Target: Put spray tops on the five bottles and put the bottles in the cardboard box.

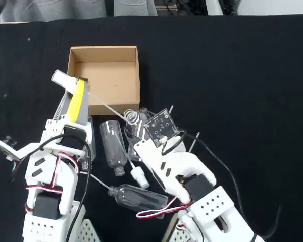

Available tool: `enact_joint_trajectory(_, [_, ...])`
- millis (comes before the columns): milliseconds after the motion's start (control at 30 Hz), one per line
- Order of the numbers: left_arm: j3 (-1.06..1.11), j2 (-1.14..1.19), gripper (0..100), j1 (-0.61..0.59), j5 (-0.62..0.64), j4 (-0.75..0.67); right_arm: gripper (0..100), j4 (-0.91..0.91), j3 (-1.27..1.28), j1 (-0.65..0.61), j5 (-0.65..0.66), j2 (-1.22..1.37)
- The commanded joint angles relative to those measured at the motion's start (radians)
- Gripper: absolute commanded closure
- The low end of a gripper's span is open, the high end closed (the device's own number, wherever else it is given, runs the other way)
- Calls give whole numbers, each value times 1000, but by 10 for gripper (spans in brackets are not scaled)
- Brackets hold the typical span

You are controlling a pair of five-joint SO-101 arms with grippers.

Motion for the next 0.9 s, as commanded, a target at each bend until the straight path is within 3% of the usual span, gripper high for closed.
enact_joint_trajectory(0, [-36,-8,972,-24,9,-32,931,-35,-16,-15,11,-33])
enact_joint_trajectory(867, [-1,-8,971,-4,8,-78,931,-35,-16,-17,11,-33])
